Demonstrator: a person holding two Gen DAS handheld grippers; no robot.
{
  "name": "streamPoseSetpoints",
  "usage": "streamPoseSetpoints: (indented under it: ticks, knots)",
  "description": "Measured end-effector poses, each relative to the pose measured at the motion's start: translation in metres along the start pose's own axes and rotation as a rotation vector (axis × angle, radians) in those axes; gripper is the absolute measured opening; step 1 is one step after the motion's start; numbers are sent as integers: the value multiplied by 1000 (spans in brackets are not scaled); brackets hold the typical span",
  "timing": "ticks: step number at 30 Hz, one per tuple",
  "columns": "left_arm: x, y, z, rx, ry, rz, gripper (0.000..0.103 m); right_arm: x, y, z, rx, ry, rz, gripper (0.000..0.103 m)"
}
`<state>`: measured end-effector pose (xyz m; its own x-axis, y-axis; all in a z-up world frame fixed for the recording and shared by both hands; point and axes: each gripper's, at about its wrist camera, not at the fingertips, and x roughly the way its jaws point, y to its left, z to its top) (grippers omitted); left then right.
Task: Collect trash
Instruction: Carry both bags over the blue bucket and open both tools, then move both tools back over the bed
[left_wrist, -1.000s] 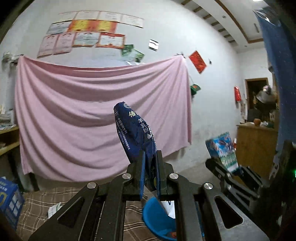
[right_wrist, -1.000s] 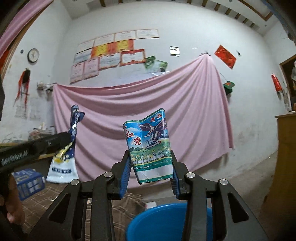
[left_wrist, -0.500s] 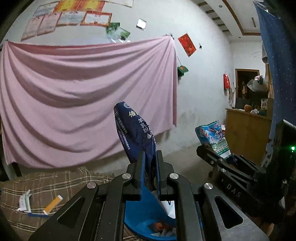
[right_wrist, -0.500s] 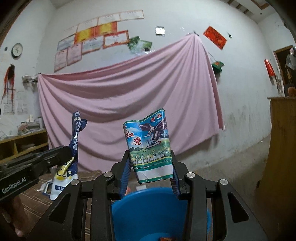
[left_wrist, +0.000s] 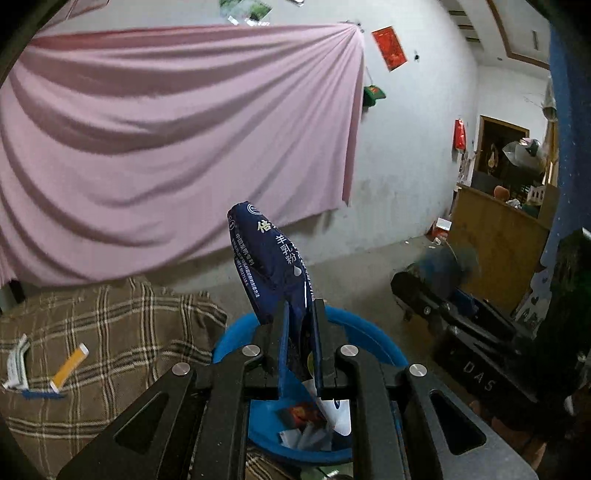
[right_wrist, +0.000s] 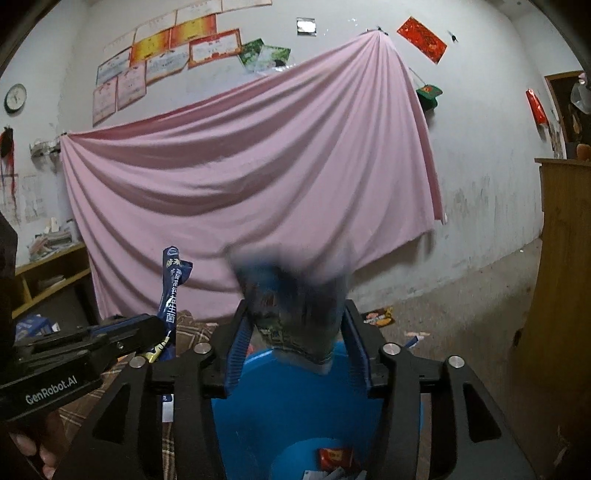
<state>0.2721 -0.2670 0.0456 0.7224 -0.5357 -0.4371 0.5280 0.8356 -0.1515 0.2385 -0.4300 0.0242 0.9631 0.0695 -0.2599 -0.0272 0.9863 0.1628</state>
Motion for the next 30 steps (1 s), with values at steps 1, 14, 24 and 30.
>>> streamPoseSetpoints:
  ticks: [1,14,24,30]
  knots:
    - [3,3,2,-17,16,-2,9,2,0,0,1,8,0,49]
    - [-2,33,16,-134,67,27,24,17,-2,-8,28,59,-1,65]
    - [-41,47,9,-150,-33,105,50,2,10,0,43,-24,11,85]
    - [-86,68,7,-170,-150,178,91,-18,34,14,62,-140,50,103]
